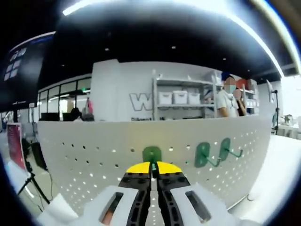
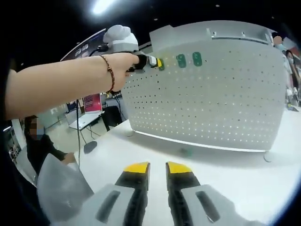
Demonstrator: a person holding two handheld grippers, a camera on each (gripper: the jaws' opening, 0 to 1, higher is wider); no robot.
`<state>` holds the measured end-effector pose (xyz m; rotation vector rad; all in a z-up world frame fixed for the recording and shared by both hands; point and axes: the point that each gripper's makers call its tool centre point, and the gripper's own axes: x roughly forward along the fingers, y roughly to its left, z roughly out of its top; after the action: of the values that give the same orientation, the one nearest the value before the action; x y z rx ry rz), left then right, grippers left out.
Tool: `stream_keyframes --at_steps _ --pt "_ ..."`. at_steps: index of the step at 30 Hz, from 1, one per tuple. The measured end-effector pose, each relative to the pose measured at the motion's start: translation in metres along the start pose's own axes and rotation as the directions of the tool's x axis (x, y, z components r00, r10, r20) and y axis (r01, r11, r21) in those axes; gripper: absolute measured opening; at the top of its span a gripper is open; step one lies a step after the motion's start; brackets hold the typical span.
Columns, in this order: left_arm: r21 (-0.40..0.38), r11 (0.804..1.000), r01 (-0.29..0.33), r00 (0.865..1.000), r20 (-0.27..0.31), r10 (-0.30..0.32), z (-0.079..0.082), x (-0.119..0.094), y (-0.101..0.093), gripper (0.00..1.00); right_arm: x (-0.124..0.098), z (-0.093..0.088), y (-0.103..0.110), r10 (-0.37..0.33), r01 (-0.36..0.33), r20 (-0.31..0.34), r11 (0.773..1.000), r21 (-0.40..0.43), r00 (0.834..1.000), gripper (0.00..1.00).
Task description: Insert the hook assembly into the mounting plate slot until the hook locks in place.
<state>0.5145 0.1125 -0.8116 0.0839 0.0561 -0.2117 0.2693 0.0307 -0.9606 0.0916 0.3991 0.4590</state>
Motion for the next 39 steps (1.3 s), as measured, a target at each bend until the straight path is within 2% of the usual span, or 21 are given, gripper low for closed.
stream_keyframes --at_steps 2,5,8,10,11,13,16,19,23,24,26,27,29,31,33,34,35,37,39 --pt "0.063 0.998 -0.016 1.000 -0.010 0.017 0.001 -0.002 0.001 0.05 -0.001 0.003 0.001 -0.002 0.002 0.007 1.000 -0.010 1.000 0.11" --pt "-0.026 1.000 0.005 1.000 0.012 -0.005 0.008 -0.007 0.001 0.18 -0.001 0.007 -0.001 -0.006 0.006 0.019 1.000 -0.010 1.000 0.11" --pt "-0.010 1.000 0.019 1.000 0.002 -0.019 0.010 -0.015 0.008 0.22 -0.001 0.007 -0.002 -0.012 0.012 0.022 1.000 -0.001 1.000 0.11" --pt "-0.029 0.999 0.039 0.999 -0.009 -0.039 0.008 -0.021 0.013 0.27 -0.001 0.007 -0.004 -0.019 0.019 0.026 1.000 0.004 0.999 0.11" --pt "-0.028 0.999 0.040 0.999 -0.008 -0.040 0.006 -0.025 0.019 0.30 -0.002 0.008 -0.005 -0.022 0.022 0.029 1.000 0.005 0.999 0.11" --pt "-0.023 0.998 0.052 0.997 -0.049 -0.053 -0.005 -0.032 0.025 0.33 -0.002 0.009 -0.007 -0.029 0.029 0.034 1.000 0.007 0.999 0.12" --pt "-0.008 0.998 0.066 0.992 -0.104 -0.066 -0.021 -0.045 0.036 0.32 -0.002 0.009 -0.010 -0.038 0.038 0.035 0.999 0.006 0.999 0.12" --pt "-0.060 0.995 0.084 0.987 -0.136 -0.091 -0.033 -0.059 0.043 0.36 -0.003 0.009 -0.012 -0.046 0.046 0.038 0.999 0.010 0.998 0.12" --pt "-0.088 0.990 0.111 0.978 -0.169 -0.124 -0.045 -0.075 0.046 0.43 -0.002 0.006 -0.013 -0.049 0.049 0.033 0.999 0.004 0.998 0.12" --pt "-0.094 0.987 0.127 0.971 -0.191 -0.143 -0.052 -0.079 0.045 0.43 -0.002 0.004 -0.013 -0.049 0.049 0.031 0.999 0.003 0.998 0.12" --pt "-0.197 0.967 0.164 0.943 -0.258 -0.212 -0.070 -0.087 0.037 0.45 -0.002 0.001 -0.014 -0.050 0.050 0.024 0.999 -0.001 0.998 0.12" --pt "-0.228 0.959 0.167 0.936 -0.269 -0.227 -0.078 -0.091 0.038 0.46 -0.002 0.000 -0.014 -0.049 0.049 0.020 0.999 0.006 0.999 0.12" --pt "-0.210 0.960 0.184 0.919 -0.309 -0.244 -0.091 -0.099 0.037 0.48 -0.003 -0.001 -0.013 -0.046 0.045 0.021 0.999 0.022 0.999 0.12" --pt "-0.220 0.954 0.202 0.908 -0.323 -0.267 -0.099 -0.107 0.034 0.51 -0.003 -0.004 -0.012 -0.044 0.044 0.013 0.999 0.014 0.999 0.12" --pt "-0.264 0.930 0.256 0.883 -0.329 -0.336 -0.103 -0.117 0.023 0.53 -0.002 -0.006 -0.012 -0.039 0.039 0.007 0.999 0.021 0.999 0.12" --pt "-0.347 0.893 0.287 0.877 -0.279 -0.391 -0.100 -0.123 0.013 0.54 0.000 -0.008 -0.011 -0.030 0.030 0.000 0.999 0.041 1.000 0.12" --pt "-0.360 0.884 0.298 0.859 -0.302 -0.413 -0.106 -0.131 0.011 0.57 0.001 -0.008 -0.010 -0.025 0.025 -0.006 0.999 0.045 1.000 0.12" --pt "-0.326 0.893 0.311 0.841 -0.343 -0.418 -0.115 -0.141 0.010 0.60 0.004 -0.008 -0.010 -0.022 0.022 -0.006 0.999 0.038 1.000 0.13" --pt "-0.339 0.886 0.317 0.835 -0.344 -0.430 -0.118 -0.148 0.009 0.64 0.008 -0.010 -0.012 -0.021 0.022 -0.012 0.999 0.037 1.000 0.13"
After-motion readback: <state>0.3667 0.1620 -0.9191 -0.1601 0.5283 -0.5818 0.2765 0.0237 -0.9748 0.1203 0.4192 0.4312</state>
